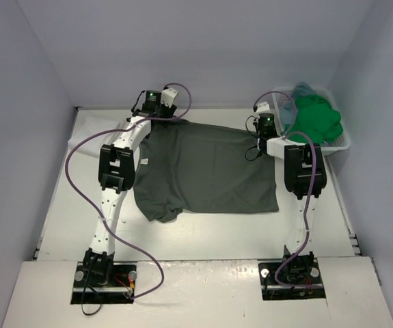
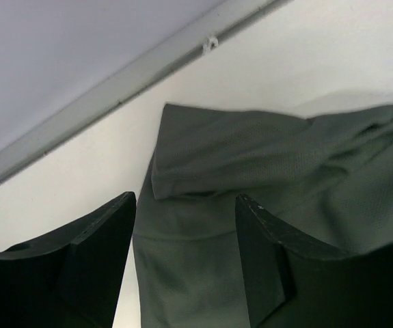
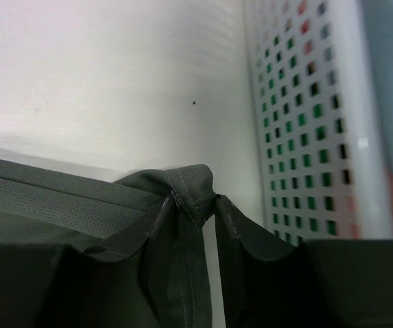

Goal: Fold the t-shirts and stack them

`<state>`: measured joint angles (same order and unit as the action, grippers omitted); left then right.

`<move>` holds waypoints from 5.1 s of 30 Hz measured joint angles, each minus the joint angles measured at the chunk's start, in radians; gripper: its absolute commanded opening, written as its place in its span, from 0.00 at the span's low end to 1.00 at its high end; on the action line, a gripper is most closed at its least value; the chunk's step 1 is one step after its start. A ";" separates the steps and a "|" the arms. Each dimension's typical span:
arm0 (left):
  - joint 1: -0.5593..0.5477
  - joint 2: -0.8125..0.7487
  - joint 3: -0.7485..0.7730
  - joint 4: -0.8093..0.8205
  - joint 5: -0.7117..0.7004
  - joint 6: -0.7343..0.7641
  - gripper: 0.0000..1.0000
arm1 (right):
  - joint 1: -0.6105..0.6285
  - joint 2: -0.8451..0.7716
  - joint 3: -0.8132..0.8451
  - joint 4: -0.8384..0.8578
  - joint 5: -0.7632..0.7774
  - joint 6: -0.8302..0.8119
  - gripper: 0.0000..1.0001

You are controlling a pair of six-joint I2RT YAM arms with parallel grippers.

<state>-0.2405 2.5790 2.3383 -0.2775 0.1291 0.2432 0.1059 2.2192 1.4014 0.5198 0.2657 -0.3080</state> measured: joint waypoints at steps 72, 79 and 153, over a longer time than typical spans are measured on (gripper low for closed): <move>-0.368 -1.424 -1.598 -0.137 -0.004 0.231 0.55 | 0.047 -1.012 -0.803 -0.949 -0.577 -0.717 0.39; -0.368 -1.409 -1.614 -0.099 -0.005 0.233 0.55 | 0.047 -0.958 -0.803 -0.946 -0.560 -0.737 0.39; -0.391 -1.307 -1.743 -0.066 0.035 0.330 0.14 | 0.066 -0.898 -0.792 -0.925 -0.543 -0.711 0.00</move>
<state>-0.6312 1.2720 0.5949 -0.3431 0.1638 0.5732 0.1719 1.3216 0.6094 -0.4053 -0.2771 -1.0191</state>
